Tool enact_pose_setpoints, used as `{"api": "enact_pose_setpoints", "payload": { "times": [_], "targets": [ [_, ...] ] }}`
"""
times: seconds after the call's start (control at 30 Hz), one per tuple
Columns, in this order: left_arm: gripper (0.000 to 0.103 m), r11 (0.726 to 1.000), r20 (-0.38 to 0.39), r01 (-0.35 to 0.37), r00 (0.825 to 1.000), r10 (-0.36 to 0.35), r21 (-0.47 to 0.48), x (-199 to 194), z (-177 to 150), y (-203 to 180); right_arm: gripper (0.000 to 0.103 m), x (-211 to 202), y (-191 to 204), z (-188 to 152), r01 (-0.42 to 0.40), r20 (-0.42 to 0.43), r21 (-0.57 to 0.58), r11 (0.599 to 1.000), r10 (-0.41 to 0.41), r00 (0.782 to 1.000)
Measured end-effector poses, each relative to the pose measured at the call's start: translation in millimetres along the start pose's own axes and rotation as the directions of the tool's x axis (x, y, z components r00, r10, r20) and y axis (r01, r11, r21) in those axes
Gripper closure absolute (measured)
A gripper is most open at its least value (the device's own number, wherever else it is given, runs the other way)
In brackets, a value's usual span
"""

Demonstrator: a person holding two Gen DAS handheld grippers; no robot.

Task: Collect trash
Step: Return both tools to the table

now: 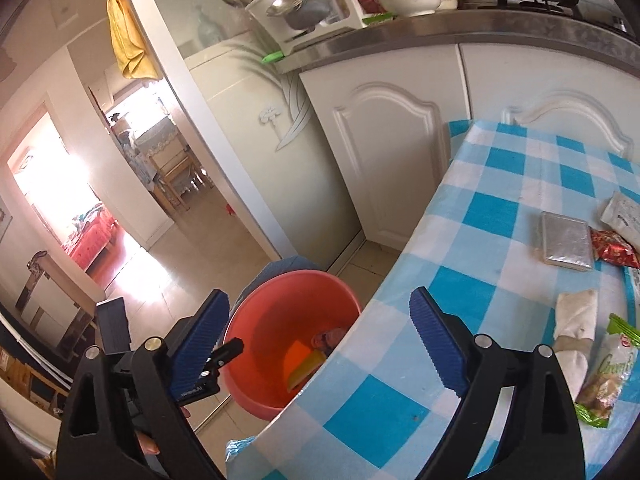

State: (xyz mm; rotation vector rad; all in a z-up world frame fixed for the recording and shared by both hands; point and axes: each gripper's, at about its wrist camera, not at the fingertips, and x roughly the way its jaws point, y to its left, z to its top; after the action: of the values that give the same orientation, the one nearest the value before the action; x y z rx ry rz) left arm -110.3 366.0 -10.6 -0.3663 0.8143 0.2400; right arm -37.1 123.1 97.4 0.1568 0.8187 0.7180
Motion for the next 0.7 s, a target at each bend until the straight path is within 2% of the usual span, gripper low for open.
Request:
{"api": "enact_pose_setpoints", "payload": {
  "times": [0.1, 0.2, 0.4, 0.53, 0.7],
  "targets": [
    [0.012, 1.0, 0.065, 0.022, 0.998, -0.021, -0.018, -13.0, 1.2, -3.4, 0.012, -12.7, -10.2, -7.4, -0.006, 0.026, 0.028, 1.0, 0.005, 1.0],
    [0.012, 1.0, 0.124, 0.026, 0.992, -0.026, 0.007, -27.8, 2.8, -15.6, 0.012, -20.2, -20.8, -14.0, -0.01, 0.052, 0.035, 0.999, 0.008, 0.999],
    [0.012, 0.997, 0.172, 0.07, 0.982, -0.076, 0.038, -48.1, 7.2, -41.7, 0.01, -51.8, -39.3, -24.9, 0.011, 0.167, 0.041, 0.999, -0.017, 0.986],
    [0.012, 0.991, 0.155, 0.074, 0.984, -0.091, 0.109, -54.4, 7.1, -68.9, 0.009, -72.9, -60.3, -25.5, 0.033, 0.242, 0.058, 0.998, -0.046, 0.969],
    [0.01, 0.978, 0.102, 0.098, 0.988, -0.118, 0.183, -52.9, 2.1, -101.1, 0.005, -102.9, -89.0, -25.7, 0.072, 0.357, 0.099, 0.993, -0.102, 0.928]
  ]
}}
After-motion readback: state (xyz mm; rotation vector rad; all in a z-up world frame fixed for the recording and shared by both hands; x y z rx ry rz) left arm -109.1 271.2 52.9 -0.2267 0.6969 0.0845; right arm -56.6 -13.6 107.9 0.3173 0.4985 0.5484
